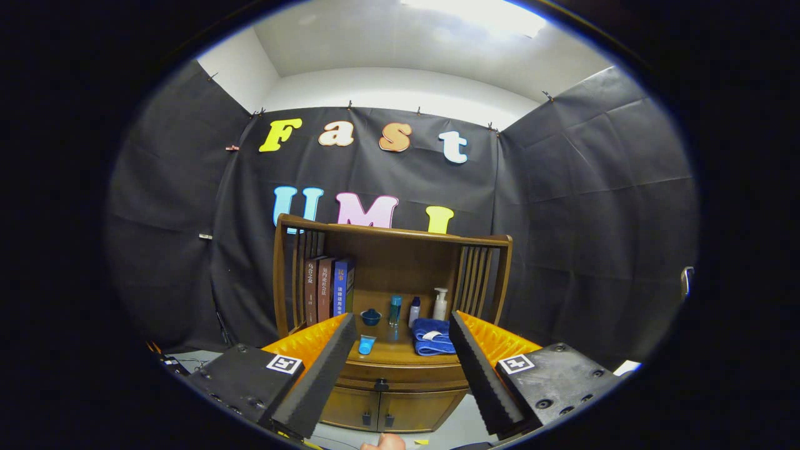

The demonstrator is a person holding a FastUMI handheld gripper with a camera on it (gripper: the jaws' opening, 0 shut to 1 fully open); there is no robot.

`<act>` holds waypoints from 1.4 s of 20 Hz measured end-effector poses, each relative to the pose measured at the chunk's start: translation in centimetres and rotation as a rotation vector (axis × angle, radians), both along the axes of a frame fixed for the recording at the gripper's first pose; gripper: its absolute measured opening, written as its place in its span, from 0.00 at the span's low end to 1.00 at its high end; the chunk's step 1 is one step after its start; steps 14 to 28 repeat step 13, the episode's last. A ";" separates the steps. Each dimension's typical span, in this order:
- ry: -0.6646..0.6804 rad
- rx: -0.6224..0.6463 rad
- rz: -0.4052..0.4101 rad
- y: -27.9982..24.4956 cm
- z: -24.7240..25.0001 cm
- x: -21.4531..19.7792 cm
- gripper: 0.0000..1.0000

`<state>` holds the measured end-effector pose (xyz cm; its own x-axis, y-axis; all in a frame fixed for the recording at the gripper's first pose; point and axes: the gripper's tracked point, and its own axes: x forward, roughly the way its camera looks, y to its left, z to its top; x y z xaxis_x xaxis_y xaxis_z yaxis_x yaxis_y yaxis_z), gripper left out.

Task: Pull open the drawer, take out the items inside it, and place them on the countertop above the cabinet.

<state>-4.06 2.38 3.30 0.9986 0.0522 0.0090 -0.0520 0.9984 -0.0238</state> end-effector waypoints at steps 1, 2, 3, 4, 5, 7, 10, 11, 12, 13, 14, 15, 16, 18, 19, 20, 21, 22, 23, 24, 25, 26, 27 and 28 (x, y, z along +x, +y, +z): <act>0.003 0.001 0.001 0.0 -0.1 0.0 0.98; 0.004 0.001 0.002 0.0 -0.2 -0.1 0.98; 0.003 0.002 0.003 0.1 -0.2 -0.1 0.98; 0.002 0.003 0.003 0.0 -0.1 -0.1 0.98; -0.001 0.005 0.003 -0.1 0.0 -0.2 0.98; -0.002 0.008 0.004 0.0 0.0 -0.2 0.98; 0.002 0.001 0.003 -0.1 -0.2 -0.1 0.98; 0.003 0.002 0.003 -0.1 -0.2 -0.1 0.98; 0.003 0.005 0.005 0.0 -0.2 -0.1 0.98; 0.003 0.009 0.006 0.1 -0.2 -0.1 0.98; 0.003 0.009 0.006 0.1 -0.2 -0.1 0.98; 0.003 0.009 0.006 0.1 -0.2 -0.1 0.98; 0.003 0.009 0.006 0.1 -0.2 -0.1 0.98; 0.003 0.009 0.006 0.1 -0.2 -0.1 0.98; 0.003 0.009 0.006 0.1 -0.2 -0.1 0.98; 0.003 0.009 0.006 0.1 -0.2 -0.1 0.98; 0.003 0.009 0.006 0.1 -0.2 -0.1 0.98; 0.003 0.009 0.006 0.1 -0.2 -0.1 0.98; 0.003 0.009 0.006 0.1 -0.2 -0.1 0.98; 0.003 0.009 0.006 0.1 -0.2 -0.1 0.98; 0.003 0.009 0.006 0.1 -0.2 -0.1 0.98; 0.003 0.009 0.006 0.1 -0.2 -0.1 0.98; 0.003 0.009 0.006 0.1 -0.2 -0.1 0.98; 0.003 0.009 0.006 0.1 -0.2 -0.1 0.98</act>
